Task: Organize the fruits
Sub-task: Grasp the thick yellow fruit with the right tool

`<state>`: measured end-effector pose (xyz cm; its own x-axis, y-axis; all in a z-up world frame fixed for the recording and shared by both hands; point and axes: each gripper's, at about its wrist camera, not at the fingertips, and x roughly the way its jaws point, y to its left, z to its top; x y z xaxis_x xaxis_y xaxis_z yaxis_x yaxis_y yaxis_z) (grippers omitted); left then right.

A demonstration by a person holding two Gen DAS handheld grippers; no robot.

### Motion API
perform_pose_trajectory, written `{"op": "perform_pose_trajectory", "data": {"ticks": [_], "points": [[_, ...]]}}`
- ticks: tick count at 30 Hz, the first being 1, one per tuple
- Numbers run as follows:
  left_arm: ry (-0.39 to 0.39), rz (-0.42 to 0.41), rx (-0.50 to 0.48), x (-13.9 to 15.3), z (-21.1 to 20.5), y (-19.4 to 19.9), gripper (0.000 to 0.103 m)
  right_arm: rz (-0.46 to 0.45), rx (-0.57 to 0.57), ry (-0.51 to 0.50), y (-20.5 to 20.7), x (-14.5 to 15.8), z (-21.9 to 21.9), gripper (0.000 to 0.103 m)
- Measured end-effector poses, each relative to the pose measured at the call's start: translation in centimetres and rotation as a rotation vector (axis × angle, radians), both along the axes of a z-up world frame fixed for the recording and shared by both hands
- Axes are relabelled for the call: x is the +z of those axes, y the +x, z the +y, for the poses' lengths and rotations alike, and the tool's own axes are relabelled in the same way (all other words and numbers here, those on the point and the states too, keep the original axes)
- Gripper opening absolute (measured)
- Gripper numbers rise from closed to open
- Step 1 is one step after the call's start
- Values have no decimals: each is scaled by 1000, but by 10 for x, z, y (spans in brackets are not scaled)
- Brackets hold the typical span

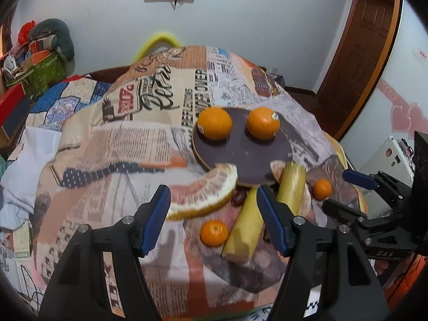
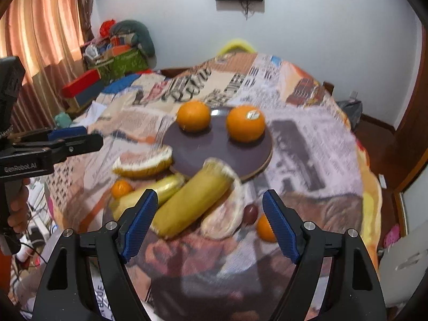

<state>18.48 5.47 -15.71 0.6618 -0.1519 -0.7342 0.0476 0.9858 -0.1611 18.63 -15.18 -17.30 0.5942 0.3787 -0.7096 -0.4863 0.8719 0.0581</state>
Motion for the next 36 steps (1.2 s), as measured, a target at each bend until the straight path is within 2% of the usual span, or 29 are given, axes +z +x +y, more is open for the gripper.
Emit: {"op": "perform_pose_trajectory", "data": {"ticks": [4, 9, 12, 14, 15, 19, 27, 36], "points": [[-27, 20, -7, -12, -3, -8, 66, 28, 9, -14, -6, -15, 5, 78], [-19, 41, -26, -25, -8, -14, 66, 91, 27, 23, -11, -29, 7, 78], [-18, 48, -42, -30, -11, -18, 60, 124, 40, 48, -11, -36, 13, 66], [-33, 57, -57, -33, -11, -21, 53, 140, 51, 49, -10, -40, 19, 52], [-42, 64, -66, -35, -12, -22, 49, 149, 58, 44, -9, -43, 22, 51], [-40, 89, -91, -45, -17, -26, 41, 181, 63, 58, -6, -50, 27, 51], [-40, 122, -109, -61, -22, -23, 41, 231, 55, 95, 2, -59, 34, 52], [-29, 139, -136, -68, -29, -17, 41, 214, 78, 121, 2, -59, 30, 48]]}}
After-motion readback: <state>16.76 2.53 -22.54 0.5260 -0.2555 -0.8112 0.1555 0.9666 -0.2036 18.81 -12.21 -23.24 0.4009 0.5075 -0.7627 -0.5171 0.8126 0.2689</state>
